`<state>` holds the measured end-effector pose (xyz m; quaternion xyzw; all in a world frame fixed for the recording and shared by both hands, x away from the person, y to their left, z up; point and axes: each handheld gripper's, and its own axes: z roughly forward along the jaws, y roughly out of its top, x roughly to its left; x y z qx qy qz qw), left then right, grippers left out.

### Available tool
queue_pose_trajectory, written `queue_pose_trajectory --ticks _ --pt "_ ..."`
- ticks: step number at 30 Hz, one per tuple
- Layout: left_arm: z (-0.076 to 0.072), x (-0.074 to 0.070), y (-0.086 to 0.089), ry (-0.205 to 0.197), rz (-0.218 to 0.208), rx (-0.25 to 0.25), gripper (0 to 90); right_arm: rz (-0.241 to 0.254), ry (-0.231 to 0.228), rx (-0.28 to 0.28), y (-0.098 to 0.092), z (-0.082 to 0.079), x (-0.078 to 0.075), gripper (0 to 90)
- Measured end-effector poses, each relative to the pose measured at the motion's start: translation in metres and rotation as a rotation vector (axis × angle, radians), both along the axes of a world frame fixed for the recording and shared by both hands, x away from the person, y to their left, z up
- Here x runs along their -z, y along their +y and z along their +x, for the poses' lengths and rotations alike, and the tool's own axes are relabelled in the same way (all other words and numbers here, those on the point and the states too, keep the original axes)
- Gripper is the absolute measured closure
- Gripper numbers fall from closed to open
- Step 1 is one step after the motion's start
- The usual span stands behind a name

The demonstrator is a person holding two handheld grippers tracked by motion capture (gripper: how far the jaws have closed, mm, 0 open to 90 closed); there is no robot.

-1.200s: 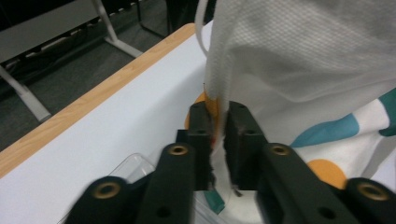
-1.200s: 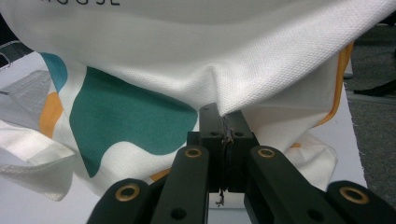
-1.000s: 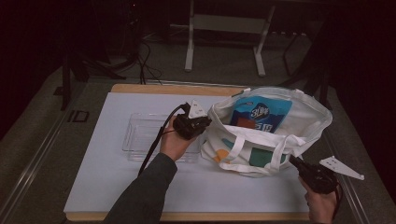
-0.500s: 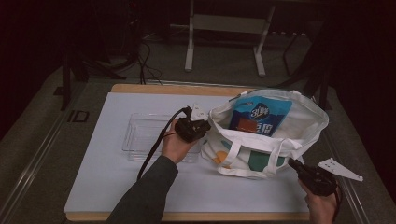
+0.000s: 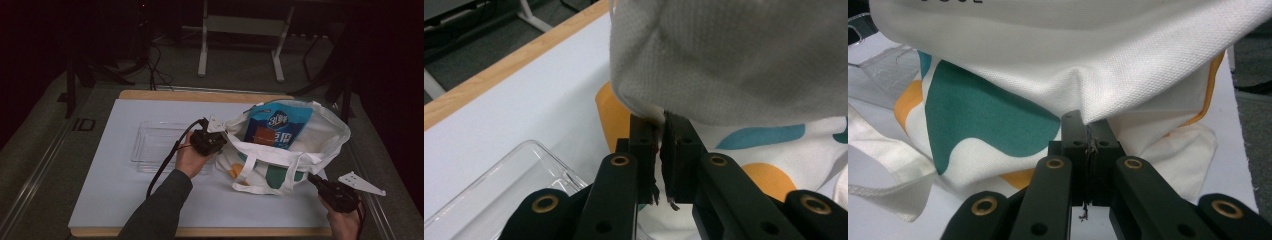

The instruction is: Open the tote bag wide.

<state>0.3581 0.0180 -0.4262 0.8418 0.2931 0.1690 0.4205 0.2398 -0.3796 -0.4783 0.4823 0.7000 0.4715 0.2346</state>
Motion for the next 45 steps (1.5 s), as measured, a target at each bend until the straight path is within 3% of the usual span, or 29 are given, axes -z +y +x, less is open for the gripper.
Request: queue_pose_trajectory --ticks 6,7,13,22,27,35,38,42,43,44,45 --pt "0.000 0.005 -0.003 0.014 0.020 0.004 83.8 -0.005 0.033 -0.010 0.000 0.001 0.007 89.3" --pt "0.000 0.009 -0.003 0.034 0.029 0.005 83.9 -0.006 0.049 -0.014 0.001 0.002 0.009 89.3" --pt "0.003 0.020 -0.003 0.066 0.029 0.007 83.9 -0.022 0.096 -0.028 0.004 0.006 0.017 89.4" --pt "0.004 0.031 -0.008 0.100 0.069 0.009 84.0 -0.108 0.189 -0.031 0.011 0.012 0.031 89.7" --pt "0.006 0.035 -0.007 0.118 0.074 0.001 84.1 -0.109 0.196 -0.033 0.011 0.013 0.031 89.7" --pt "0.005 0.039 -0.008 0.134 0.095 0.003 84.1 -0.119 0.252 -0.042 0.011 0.014 0.037 89.7" --pt "0.006 0.043 -0.007 0.146 0.067 0.002 83.8 -0.138 0.257 -0.038 0.012 0.015 0.041 89.2" --pt "0.006 0.044 -0.005 0.148 0.048 0.004 82.3 -0.125 0.248 -0.038 0.010 0.014 0.040 88.2" --pt "0.006 0.047 -0.002 0.146 0.046 0.013 82.3 -0.125 0.248 -0.038 0.010 0.014 0.040 87.0" --pt "0.005 0.047 -0.001 0.142 0.040 0.018 79.0 -0.126 0.242 -0.034 0.007 0.012 0.038 76.7" --pt "0.004 0.047 -0.001 0.137 0.039 0.018 77.9 -0.124 0.241 -0.035 0.005 0.012 0.037 74.0"
